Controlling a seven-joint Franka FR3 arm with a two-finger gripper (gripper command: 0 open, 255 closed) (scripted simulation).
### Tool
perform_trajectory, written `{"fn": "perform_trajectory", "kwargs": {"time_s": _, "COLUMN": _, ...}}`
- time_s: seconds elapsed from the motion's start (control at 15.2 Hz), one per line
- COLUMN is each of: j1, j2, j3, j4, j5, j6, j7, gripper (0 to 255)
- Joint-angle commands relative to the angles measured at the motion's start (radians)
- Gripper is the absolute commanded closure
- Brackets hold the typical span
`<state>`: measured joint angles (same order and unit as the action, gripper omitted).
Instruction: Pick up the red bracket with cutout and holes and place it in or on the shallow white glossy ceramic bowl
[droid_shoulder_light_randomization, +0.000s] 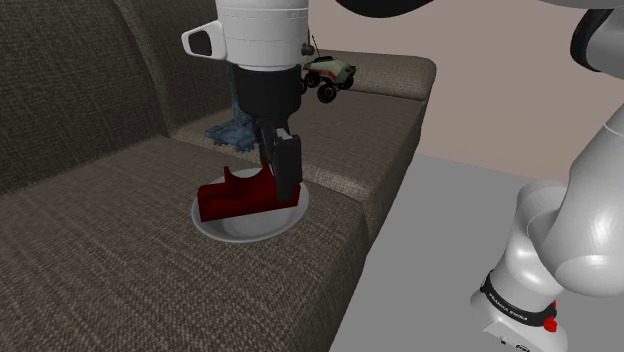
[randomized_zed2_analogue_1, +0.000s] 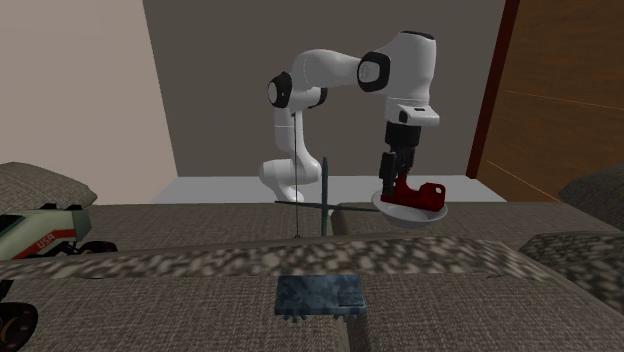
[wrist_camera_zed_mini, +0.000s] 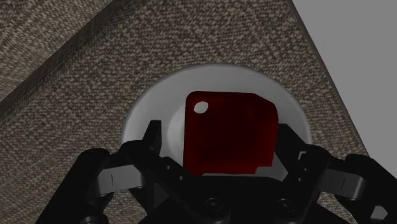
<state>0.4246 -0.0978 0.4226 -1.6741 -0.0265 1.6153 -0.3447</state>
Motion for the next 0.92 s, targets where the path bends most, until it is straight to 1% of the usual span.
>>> {"fn": "perform_trajectory", "kwargs": {"time_s": 0.0, "j1": 0.0, "j2": 0.0, "j3": 0.0, "j4": 0.0, "j5": 0.0, "j6": 0.0, "j7": 0.0, "gripper": 0}}
{"fn": "perform_trajectory", "kwargs": {"time_s": 0.07, "j1": 0.0, "j2": 0.0, "j3": 0.0, "j4": 0.0, "j5": 0.0, "j6": 0.0, "j7": 0.0, "gripper": 0}}
{"fn": "perform_trajectory", "kwargs": {"time_s": 0.33, "j1": 0.006, "j2": 0.044, "j3": 0.011, "j4": 0.178, "j5": -0.018, "j6": -0.139, "j7": 0.012, "gripper": 0}}
{"fn": "perform_trajectory", "kwargs": {"time_s": 0.86, "j1": 0.006, "j2": 0.044, "j3": 0.011, "j4": 0.178, "j5": -0.018, "j6": -0.139, "j7": 0.012, "gripper": 0}}
